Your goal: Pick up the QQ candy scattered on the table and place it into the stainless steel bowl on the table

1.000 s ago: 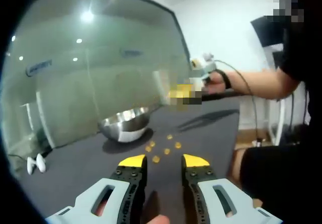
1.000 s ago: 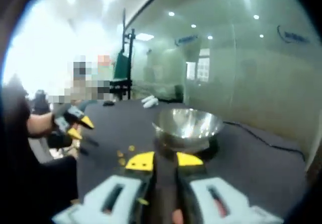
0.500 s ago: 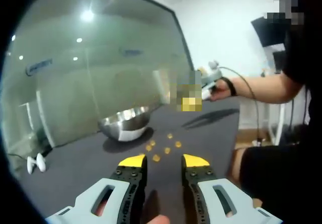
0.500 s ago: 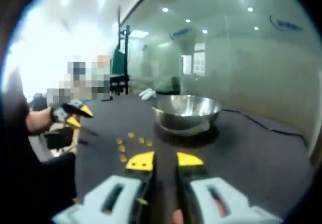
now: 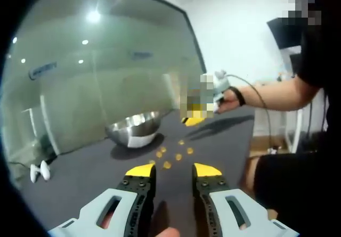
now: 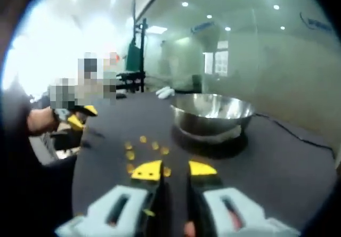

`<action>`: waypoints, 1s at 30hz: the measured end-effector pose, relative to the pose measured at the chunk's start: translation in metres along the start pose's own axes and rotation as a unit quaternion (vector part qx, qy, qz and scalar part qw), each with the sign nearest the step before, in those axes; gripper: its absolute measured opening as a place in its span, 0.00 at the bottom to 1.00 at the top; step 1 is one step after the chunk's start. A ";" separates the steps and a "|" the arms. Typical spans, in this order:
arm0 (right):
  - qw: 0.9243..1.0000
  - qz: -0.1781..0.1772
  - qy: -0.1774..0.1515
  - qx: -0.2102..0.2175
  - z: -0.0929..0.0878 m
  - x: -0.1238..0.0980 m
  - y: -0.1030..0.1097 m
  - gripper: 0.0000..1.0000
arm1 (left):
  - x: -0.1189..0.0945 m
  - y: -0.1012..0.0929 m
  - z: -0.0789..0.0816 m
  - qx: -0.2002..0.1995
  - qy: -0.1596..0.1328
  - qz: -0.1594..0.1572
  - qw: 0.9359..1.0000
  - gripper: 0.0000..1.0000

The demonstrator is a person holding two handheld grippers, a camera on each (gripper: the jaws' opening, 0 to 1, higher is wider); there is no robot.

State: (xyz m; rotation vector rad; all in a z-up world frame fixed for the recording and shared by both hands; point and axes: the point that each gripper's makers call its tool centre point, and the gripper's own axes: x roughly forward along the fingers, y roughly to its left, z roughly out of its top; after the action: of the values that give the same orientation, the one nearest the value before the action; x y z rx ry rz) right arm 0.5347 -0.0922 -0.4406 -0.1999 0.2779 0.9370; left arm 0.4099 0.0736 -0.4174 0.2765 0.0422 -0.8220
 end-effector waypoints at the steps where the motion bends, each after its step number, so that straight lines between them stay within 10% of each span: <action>1: 1.000 0.002 0.003 0.001 -0.002 0.003 0.001 0.19 | 0.000 0.000 0.000 0.000 0.000 0.000 1.000 0.29; 30: 0.999 0.034 0.025 -0.013 -0.026 0.036 0.024 0.21 | -0.008 0.005 -0.007 -0.004 0.008 0.012 1.000 0.29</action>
State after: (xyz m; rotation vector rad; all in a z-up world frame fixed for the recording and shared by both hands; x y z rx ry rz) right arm 0.5311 -0.0584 -0.4783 -0.2403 0.3205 1.0051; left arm 0.4081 0.0845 -0.4216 0.2759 0.0576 -0.7965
